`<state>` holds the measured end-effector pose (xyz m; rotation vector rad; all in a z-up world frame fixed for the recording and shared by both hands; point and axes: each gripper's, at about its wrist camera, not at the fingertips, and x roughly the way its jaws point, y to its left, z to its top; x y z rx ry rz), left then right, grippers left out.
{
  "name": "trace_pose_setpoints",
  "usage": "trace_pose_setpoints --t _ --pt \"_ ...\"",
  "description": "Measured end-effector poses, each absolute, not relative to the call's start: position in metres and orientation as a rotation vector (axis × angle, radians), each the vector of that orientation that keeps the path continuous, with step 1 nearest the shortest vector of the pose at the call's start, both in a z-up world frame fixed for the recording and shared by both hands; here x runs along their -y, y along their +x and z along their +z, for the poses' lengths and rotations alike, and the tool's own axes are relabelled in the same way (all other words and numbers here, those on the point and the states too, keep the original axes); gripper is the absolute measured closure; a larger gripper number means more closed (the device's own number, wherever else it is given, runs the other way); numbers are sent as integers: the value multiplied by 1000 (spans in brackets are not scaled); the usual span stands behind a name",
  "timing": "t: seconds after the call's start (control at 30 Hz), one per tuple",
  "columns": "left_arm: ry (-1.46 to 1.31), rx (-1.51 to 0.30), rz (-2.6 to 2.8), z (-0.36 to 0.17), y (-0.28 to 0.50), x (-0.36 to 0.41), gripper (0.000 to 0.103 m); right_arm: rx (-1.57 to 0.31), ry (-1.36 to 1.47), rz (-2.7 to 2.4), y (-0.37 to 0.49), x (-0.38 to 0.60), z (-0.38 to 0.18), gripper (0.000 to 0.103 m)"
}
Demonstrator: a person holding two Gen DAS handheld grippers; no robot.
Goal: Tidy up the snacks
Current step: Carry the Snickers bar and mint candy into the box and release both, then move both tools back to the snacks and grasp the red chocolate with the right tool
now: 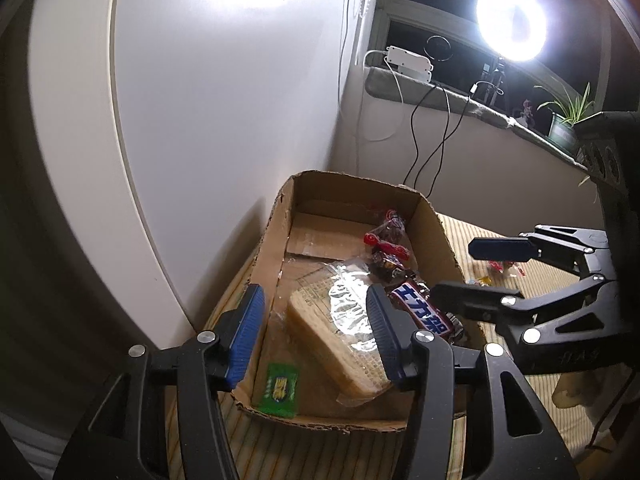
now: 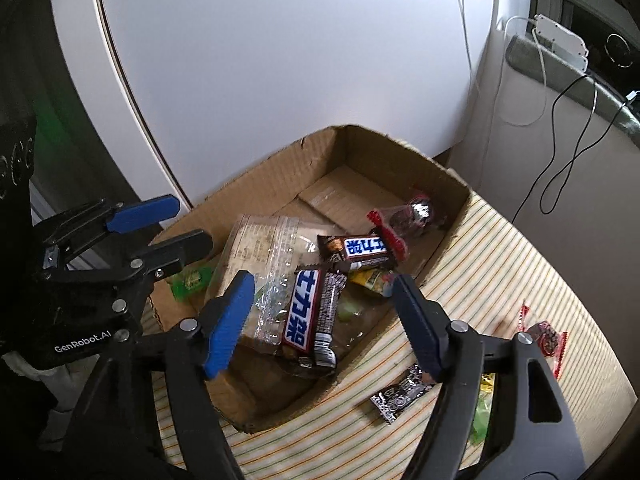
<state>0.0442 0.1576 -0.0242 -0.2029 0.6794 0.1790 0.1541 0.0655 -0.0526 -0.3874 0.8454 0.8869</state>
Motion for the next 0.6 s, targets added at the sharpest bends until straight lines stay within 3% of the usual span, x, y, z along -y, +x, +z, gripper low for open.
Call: trace_pose_setpoints --t 0.6 --pt "-182 -652 113 -8 40 -126 51 -808 -335 749 175 -4 -29 28"
